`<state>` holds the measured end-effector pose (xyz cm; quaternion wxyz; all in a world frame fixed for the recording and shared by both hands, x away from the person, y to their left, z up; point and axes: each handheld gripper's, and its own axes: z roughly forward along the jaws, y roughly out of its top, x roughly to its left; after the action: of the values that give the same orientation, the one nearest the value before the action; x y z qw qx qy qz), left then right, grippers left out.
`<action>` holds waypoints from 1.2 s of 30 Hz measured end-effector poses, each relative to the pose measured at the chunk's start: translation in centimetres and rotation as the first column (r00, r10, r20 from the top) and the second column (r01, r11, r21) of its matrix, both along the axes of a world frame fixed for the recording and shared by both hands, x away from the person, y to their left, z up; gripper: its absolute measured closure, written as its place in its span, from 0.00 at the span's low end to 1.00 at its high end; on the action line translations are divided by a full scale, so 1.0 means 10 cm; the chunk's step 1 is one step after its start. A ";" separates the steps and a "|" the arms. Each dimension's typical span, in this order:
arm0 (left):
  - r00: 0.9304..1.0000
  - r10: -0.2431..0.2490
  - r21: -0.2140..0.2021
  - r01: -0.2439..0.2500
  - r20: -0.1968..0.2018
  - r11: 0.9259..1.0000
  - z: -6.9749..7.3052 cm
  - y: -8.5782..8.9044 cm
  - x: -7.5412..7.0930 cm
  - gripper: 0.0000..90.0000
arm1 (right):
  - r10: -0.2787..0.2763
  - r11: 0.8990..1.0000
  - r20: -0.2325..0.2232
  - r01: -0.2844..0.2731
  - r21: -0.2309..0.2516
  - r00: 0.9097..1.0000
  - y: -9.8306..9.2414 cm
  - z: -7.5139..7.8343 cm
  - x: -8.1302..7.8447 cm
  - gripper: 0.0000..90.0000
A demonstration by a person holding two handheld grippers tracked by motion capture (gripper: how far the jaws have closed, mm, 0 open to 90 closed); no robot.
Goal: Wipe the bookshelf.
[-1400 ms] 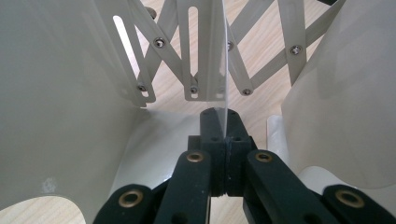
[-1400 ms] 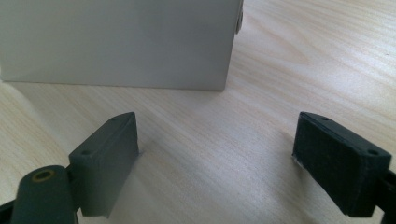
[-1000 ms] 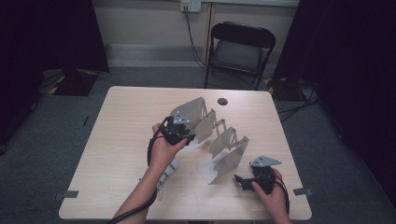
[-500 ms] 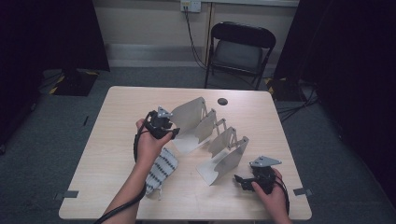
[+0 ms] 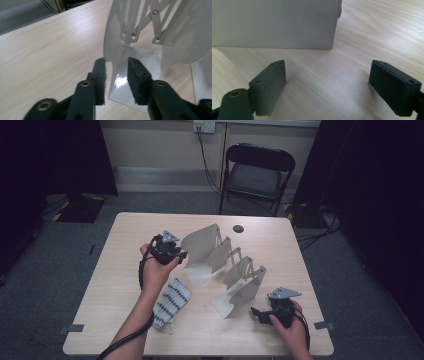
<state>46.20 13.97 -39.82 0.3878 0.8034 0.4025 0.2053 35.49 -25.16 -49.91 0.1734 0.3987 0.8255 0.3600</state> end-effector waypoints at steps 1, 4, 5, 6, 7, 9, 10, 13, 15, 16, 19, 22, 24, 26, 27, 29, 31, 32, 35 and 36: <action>1.000 -0.004 0.008 0.004 -0.002 1.000 0.01 0.00 0.00 0.82 | 0.000 1.000 0.000 0.000 0.000 1.000 0.00 0.00 0.00 0.15; 1.000 -0.001 0.005 0.002 -0.018 1.000 0.03 -0.02 -0.03 0.91 | 0.000 1.000 0.000 0.000 0.000 1.000 0.00 0.00 0.00 0.15; 1.000 -0.001 0.005 0.002 -0.018 1.000 0.03 -0.02 -0.03 0.93 | 0.000 1.000 0.000 0.000 0.000 1.000 0.00 0.00 0.00 0.15; 1.000 -0.010 -0.003 0.009 -0.025 1.000 0.05 -0.04 -0.06 0.96 | 0.000 1.000 0.000 0.000 0.000 1.000 0.00 0.00 0.00 0.15; 1.000 -0.022 0.005 0.022 -0.019 1.000 0.06 -0.05 -0.07 0.97 | 0.000 1.000 0.000 0.000 0.000 1.000 0.00 0.00 0.00 0.15; 1.000 -0.025 0.009 0.026 -0.016 1.000 0.06 -0.07 -0.08 1.00 | 0.000 1.000 0.000 0.000 0.000 1.000 0.00 0.00 0.00 0.15; 0.999 -0.029 0.009 0.029 -0.022 1.000 0.07 -0.09 -0.10 1.00 | 0.000 1.000 0.000 0.000 -0.001 1.000 0.00 0.00 0.00 0.15; 0.999 -0.044 0.008 0.044 -0.021 0.999 0.06 -0.11 -0.13 1.00 | 0.000 1.000 0.000 0.000 0.000 1.000 0.00 0.00 0.00 0.15; 0.999 -0.048 0.005 0.048 -0.021 0.999 0.05 -0.11 -0.15 1.00 | 0.000 1.000 0.000 0.000 0.000 1.000 0.00 0.00 0.00 0.15; 0.999 -0.049 0.003 0.049 -0.020 0.999 0.05 -0.11 -0.16 1.00 | 0.000 1.000 0.000 0.000 0.000 1.000 0.00 0.00 0.00 0.15; 0.999 -0.048 -0.007 0.048 -0.016 0.999 0.04 -0.10 -0.18 1.00 | -0.001 1.000 0.000 0.001 -0.001 1.000 0.00 0.00 0.00 0.15; 0.998 -0.049 -0.018 0.049 -0.032 0.999 -0.02 -0.08 -0.20 0.91 | -0.001 1.000 0.000 0.001 -0.001 1.000 0.00 0.00 0.00 0.15; 0.999 -0.046 -0.010 0.046 -0.027 0.999 -0.08 -0.06 -0.25 0.86 | -0.001 1.000 0.000 0.001 -0.001 1.000 0.00 0.00 0.00 0.15; 0.998 -0.058 -0.008 0.058 -0.038 0.998 -0.14 -0.03 -0.30 0.81 | -0.001 1.000 0.000 0.001 -0.001 1.000 0.00 0.00 0.00 0.15; 0.998 -0.059 -0.004 0.059 -0.037 0.998 -0.18 -0.02 -0.33 0.78 | -0.001 1.000 0.000 0.001 -0.001 1.000 0.00 0.00 0.00 0.15; 0.998 -0.061 -0.006 0.061 -0.033 0.998 -0.25 0.02 -0.40 0.70 | -0.001 1.000 0.000 0.001 -0.001 1.000 0.00 0.00 0.00 0.15; 0.997 -0.065 0.003 0.065 -0.036 0.998 -0.29 0.07 -0.46 0.65 | 0.000 1.000 0.000 0.000 -0.002 1.000 0.00 0.00 0.00 0.15; 0.997 -0.064 0.008 0.064 -0.040 0.998 -0.32 0.10 -0.49 0.64 | -0.001 1.000 0.001 0.001 -0.001 1.000 0.00 0.00 0.00 0.15; 0.996 -0.070 0.013 0.071 -0.057 0.997 -0.40 0.16 -0.59 0.63 | -0.003 1.000 0.000 0.003 0.000 1.000 0.00 0.00 -0.01 0.15; 0.996 -0.067 0.016 0.068 -0.066 0.998 -0.42 0.17 -0.63 0.61 | -0.003 1.000 0.000 0.003 0.000 1.000 0.00 0.00 -0.01 0.15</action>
<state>39.93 15.66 -44.06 0.3740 0.8262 0.3858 0.1695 35.42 -25.12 -49.91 0.1741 0.3999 0.8249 0.3596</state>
